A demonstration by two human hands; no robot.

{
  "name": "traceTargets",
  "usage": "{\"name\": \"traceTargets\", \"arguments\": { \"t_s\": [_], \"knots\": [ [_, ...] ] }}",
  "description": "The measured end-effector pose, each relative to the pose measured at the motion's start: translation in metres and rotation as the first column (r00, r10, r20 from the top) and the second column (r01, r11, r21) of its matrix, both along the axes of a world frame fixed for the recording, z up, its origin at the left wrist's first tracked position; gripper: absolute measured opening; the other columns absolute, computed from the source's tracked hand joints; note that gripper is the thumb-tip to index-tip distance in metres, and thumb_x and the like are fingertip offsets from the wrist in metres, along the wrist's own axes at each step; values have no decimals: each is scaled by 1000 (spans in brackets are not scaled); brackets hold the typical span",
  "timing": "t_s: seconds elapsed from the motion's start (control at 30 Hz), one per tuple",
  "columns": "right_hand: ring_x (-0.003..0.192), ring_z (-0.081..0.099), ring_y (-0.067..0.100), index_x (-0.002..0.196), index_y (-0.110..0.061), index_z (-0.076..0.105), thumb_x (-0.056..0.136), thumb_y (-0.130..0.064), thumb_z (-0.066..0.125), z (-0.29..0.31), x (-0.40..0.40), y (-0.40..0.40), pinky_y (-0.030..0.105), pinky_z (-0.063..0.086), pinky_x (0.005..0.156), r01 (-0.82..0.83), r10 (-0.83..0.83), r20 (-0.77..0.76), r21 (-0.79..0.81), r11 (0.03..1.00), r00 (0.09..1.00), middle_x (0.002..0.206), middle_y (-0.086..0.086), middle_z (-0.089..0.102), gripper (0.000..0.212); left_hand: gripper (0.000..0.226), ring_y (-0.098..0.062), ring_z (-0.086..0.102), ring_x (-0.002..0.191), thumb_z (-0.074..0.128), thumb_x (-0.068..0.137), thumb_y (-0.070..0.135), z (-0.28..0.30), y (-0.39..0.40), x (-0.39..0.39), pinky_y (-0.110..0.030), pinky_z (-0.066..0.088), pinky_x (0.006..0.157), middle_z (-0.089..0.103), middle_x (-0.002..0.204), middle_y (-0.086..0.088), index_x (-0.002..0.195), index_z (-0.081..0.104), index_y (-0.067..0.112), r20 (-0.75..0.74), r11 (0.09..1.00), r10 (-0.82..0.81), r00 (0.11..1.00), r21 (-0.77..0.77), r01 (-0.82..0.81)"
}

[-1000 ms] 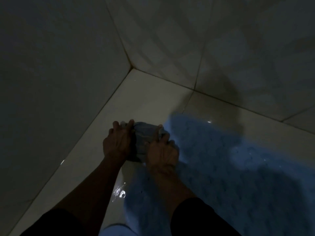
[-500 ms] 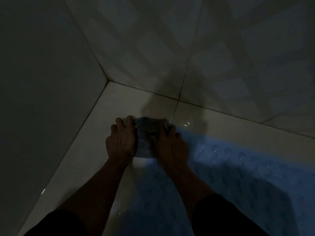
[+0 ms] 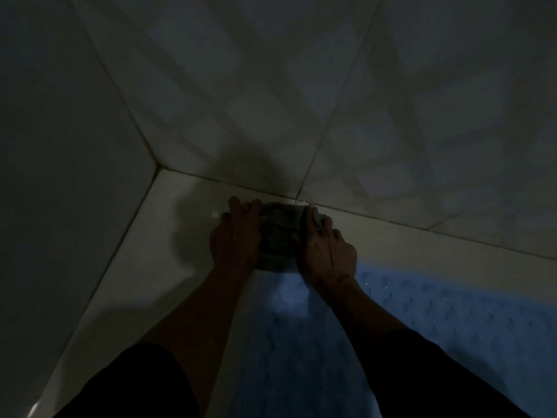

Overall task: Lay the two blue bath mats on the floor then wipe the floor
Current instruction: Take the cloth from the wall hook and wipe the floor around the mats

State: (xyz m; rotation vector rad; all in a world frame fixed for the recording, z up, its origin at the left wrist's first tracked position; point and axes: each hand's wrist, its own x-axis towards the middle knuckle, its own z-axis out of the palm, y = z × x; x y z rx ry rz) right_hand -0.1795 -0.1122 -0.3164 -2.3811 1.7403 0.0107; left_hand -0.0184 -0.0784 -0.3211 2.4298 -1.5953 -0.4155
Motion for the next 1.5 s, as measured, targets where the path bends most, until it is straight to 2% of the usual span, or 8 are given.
{"name": "traceTargets", "arguments": {
  "t_s": [0.1,0.23,0.43,0.7,0.83,0.93,1.2,1.5],
  "knots": [
    [107,56,34,153,-23,9,99,-51,36,8,-6,-5,37,37,65,49,-49,-52,8,999,997,139,13,42,66,40,-38,55,113,47,99,40,-1,-13,-9,-44,49,84,35,145,-17,132,46,19,-88,1000,-8,996,5,9],
    [111,55,34,154,-24,8,99,-52,35,10,-25,-16,37,39,69,70,-70,-54,9,997,996,143,14,39,67,44,-37,52,118,39,103,43,2,-32,-21,-38,41,83,35,148,-17,139,43,17,-251,1000,17,968,29,-10],
    [109,56,35,155,-24,7,99,-53,34,-4,-64,-31,36,37,64,101,-102,-40,-19,995,994,143,15,40,68,42,-39,55,114,44,101,43,4,-38,-51,-44,51,88,38,141,-18,139,47,25,-152,993,-114,982,-39,109],
    [106,57,34,154,-30,9,97,-58,34,-18,-127,-47,36,36,64,109,-110,45,4,994,993,141,13,41,69,40,-39,60,103,42,100,49,-1,-45,-106,-44,53,82,42,129,-15,130,52,25,-109,994,-104,989,-36,101],
    [106,57,34,155,-28,11,98,-56,33,-21,-161,-52,36,38,63,83,-82,47,-12,997,996,139,12,42,67,45,-39,60,106,38,100,53,-2,-49,-140,-39,48,78,41,136,-17,133,51,27,-78,993,-112,991,-51,109],
    [109,56,35,155,-26,10,100,-54,30,-19,-190,-55,40,46,71,77,-78,82,9,997,994,142,12,40,66,43,-37,60,100,38,99,55,1,-54,-169,-34,41,71,45,125,-13,127,52,24,-74,995,-95,993,-48,92],
    [112,55,33,155,-30,14,99,-56,30,-15,-269,-66,40,49,73,96,-93,87,-35,995,992,144,11,41,64,40,-41,62,93,40,102,48,8,-71,-248,-45,50,79,43,120,-14,131,53,24,-2,994,-113,994,5,113],
    [112,55,33,154,-30,20,98,-58,33,-22,-356,-80,41,50,73,132,-127,115,-43,990,985,145,10,40,63,39,-41,62,86,44,102,43,7,-85,-338,-45,50,72,43,121,-17,134,53,24,46,990,-137,990,-21,138]
  ]
}}
